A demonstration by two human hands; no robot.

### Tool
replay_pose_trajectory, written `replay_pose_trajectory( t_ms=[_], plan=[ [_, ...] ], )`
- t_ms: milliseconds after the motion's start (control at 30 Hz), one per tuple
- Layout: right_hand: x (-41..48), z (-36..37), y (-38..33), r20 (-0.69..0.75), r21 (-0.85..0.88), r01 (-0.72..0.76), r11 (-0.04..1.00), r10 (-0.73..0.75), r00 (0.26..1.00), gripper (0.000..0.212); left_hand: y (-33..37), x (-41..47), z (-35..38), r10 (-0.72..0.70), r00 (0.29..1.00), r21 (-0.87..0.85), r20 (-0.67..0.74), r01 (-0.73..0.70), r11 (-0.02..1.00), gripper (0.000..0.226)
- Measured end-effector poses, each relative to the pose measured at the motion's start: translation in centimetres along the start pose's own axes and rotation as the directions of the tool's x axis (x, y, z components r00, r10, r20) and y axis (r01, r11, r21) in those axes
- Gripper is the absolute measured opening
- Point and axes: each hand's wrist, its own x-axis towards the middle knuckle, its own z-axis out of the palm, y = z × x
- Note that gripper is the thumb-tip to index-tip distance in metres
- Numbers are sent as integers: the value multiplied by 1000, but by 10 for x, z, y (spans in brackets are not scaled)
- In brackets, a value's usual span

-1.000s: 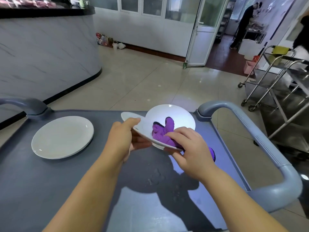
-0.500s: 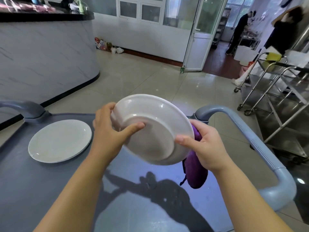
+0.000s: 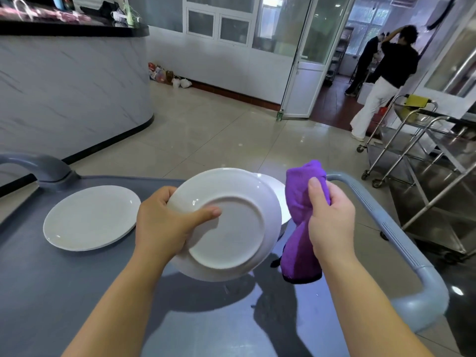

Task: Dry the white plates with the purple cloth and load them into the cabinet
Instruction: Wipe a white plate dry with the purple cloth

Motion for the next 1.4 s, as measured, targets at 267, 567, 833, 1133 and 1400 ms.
replay_pose_trajectory(
  t_ms=[267,567,833,1133,1400],
  plan=[
    [-1,13,-14,526,-401,575,713,-335,782,67,1,-6,1,-4,1000,14,2,3,1000,49],
    [0,27,-10,466,-390,471,791,-272,842,50,2,-10,0,1,1000,-63,17,0,998,49],
    [-31,39,20,35,-38,-49,998,50,998,31,4,-12,4,-102,991,-287,-86,74,955,45],
    [7,23,-8,123,-228,93,969,-66,990,30,0,-3,0,-70,973,-324,219,140,936,47],
    [-7,30,-7,-83,-102,-36,994,27,996,24,1,-12,11,-18,998,-395,67,44,918,39]
  ],
)
